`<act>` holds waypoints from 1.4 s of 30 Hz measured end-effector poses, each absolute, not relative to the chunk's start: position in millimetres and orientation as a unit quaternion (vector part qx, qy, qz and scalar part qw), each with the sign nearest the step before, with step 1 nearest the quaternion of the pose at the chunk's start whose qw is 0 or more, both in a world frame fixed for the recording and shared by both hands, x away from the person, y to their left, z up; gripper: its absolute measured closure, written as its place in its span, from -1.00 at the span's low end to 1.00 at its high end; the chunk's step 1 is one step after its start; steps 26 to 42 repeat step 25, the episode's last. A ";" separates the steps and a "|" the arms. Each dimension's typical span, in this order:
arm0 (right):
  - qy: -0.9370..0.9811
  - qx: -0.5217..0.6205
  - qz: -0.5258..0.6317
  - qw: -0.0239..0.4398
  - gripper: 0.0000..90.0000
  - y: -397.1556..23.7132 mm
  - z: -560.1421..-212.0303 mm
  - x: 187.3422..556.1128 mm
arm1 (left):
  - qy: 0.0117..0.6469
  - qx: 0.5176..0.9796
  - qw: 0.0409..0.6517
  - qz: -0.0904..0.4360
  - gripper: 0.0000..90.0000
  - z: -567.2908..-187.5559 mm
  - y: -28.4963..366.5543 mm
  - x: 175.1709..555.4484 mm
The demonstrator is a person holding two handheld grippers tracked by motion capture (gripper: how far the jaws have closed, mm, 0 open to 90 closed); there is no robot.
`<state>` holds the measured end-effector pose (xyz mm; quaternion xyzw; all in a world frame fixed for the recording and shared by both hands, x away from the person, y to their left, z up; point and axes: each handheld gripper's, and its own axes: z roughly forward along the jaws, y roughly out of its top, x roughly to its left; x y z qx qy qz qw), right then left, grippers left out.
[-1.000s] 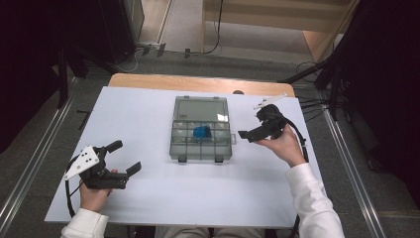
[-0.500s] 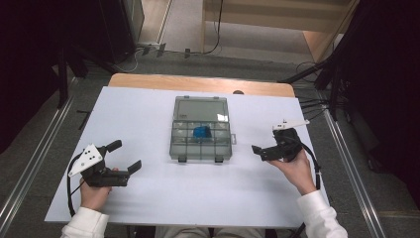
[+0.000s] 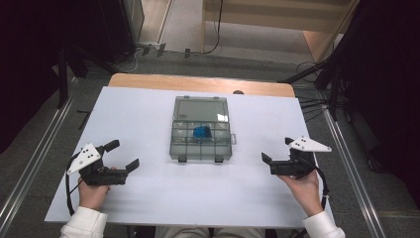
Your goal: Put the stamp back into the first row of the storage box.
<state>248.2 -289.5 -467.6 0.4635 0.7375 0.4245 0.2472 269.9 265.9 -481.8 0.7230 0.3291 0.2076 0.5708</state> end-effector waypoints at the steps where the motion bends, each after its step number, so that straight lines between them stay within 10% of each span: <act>1: 0.733 0.459 0.433 0.254 -1.00 -291.4 -470.1 245.2 | 0.329 0.724 0.568 0.212 -1.00 -482.0 266.2 269.7; 42: 0.701 0.433 0.486 0.290 -1.00 -299.3 -510.8 200.7 | 0.335 0.711 0.579 0.215 -1.00 -481.1 272.8 267.4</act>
